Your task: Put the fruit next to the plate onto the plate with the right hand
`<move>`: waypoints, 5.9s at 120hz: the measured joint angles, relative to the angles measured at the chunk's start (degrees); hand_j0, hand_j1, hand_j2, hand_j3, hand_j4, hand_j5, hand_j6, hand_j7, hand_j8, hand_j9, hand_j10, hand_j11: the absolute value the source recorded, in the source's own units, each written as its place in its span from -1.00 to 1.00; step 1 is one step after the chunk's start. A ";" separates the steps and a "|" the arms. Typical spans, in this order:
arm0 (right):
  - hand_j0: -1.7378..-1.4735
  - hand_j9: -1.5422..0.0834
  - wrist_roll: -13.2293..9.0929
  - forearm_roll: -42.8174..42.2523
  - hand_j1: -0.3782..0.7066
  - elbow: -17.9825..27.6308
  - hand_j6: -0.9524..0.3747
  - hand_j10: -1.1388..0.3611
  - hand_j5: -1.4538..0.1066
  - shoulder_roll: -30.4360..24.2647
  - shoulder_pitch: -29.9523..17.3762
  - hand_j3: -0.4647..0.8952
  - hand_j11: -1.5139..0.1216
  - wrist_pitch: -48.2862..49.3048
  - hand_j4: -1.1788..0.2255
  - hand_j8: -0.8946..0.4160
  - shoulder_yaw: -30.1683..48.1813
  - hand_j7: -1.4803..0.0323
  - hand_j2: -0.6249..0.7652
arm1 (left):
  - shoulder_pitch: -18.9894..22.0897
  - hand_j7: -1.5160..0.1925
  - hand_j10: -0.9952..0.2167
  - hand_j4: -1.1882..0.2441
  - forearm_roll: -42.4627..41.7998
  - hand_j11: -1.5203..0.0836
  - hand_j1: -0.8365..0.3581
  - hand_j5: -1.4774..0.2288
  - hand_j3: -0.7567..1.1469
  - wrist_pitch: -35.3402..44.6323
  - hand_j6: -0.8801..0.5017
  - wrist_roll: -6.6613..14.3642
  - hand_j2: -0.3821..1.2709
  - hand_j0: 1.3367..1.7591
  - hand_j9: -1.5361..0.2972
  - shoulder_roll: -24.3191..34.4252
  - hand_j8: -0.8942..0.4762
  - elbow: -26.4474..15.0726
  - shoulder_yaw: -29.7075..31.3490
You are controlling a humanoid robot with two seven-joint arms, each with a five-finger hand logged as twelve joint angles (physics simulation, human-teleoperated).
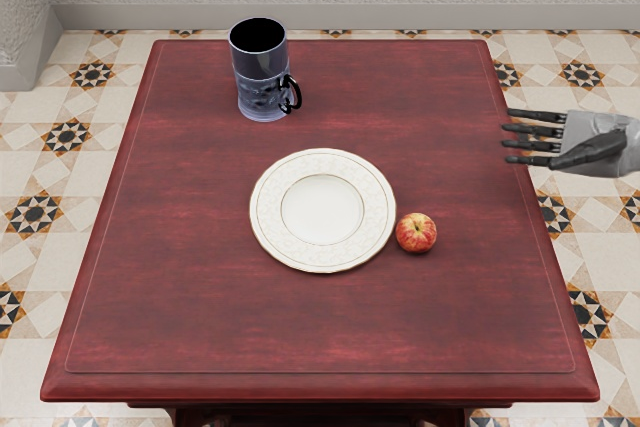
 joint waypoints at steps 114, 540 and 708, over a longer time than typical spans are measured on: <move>-0.40 0.90 0.00 -55.63 -0.95 46.53 0.43 0.52 0.86 -5.41 -0.66 -0.32 0.83 -35.48 0.67 0.36 -7.04 0.96 -0.10 | 1.85 0.77 0.64 0.66 -0.01 0.90 0.98 0.73 -0.21 0.00 0.27 0.01 -0.54 0.52 0.68 0.00 0.30 0.00 -0.14; -0.35 -0.34 0.04 -84.91 0.17 47.21 -0.20 -0.46 -0.43 8.01 -2.10 -0.32 -0.39 -48.57 0.00 -0.49 -15.03 -0.33 0.15 | 2.46 0.77 0.64 0.66 -0.03 0.90 0.98 0.73 -0.21 0.00 0.27 0.00 -0.54 0.52 0.68 0.00 0.30 0.00 0.03; -0.34 -0.37 -0.03 -82.82 0.01 37.93 -0.07 -0.45 -0.50 28.98 5.66 -0.32 -0.41 -37.18 0.14 -0.33 -10.50 -0.33 0.13 | 2.28 0.77 0.64 0.66 -0.03 0.90 0.98 0.73 -0.21 0.00 0.27 0.00 -0.54 0.52 0.68 0.00 0.30 0.00 0.04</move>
